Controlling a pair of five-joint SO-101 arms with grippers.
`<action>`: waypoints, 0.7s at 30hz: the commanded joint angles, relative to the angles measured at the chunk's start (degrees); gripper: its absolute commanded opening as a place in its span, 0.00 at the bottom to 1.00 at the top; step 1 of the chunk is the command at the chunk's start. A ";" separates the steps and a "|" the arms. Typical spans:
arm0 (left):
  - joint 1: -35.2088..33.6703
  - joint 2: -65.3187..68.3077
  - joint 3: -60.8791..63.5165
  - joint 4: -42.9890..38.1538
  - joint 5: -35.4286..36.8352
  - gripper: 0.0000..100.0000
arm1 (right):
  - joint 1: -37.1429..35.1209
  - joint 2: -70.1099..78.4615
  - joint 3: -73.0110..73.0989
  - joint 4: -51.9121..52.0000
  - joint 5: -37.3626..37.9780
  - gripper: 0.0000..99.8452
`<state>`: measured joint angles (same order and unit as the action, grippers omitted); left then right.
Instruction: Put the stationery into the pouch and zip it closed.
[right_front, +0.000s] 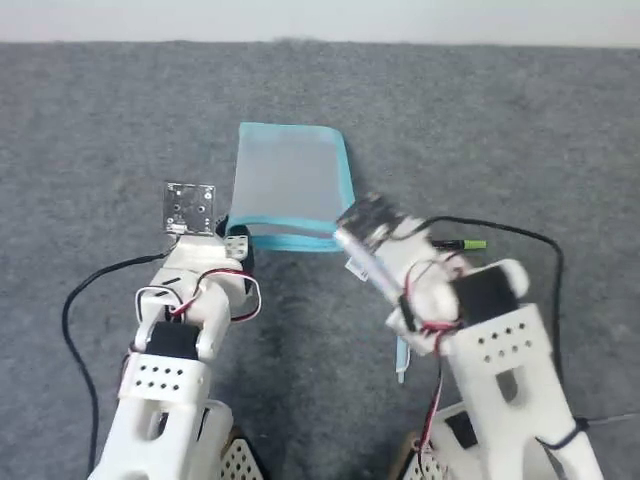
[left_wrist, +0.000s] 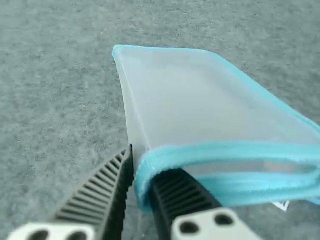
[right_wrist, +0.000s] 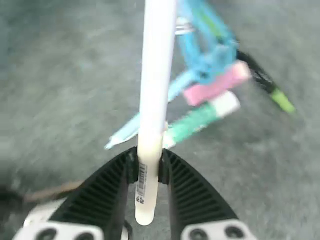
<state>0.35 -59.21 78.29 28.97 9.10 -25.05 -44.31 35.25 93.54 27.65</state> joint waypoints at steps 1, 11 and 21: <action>0.70 0.26 -1.27 -2.20 0.88 0.01 | -5.14 -2.07 -0.88 1.54 1.85 0.01; 0.88 0.26 -1.27 -2.20 0.88 0.01 | -5.85 16.31 -13.98 0.48 -3.52 0.01; 5.27 0.18 -0.40 -2.11 -1.58 0.01 | -5.85 48.40 -47.82 8.92 -13.98 0.01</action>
<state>2.29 -59.21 78.29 28.88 8.31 -30.77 -2.81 -0.79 98.46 15.69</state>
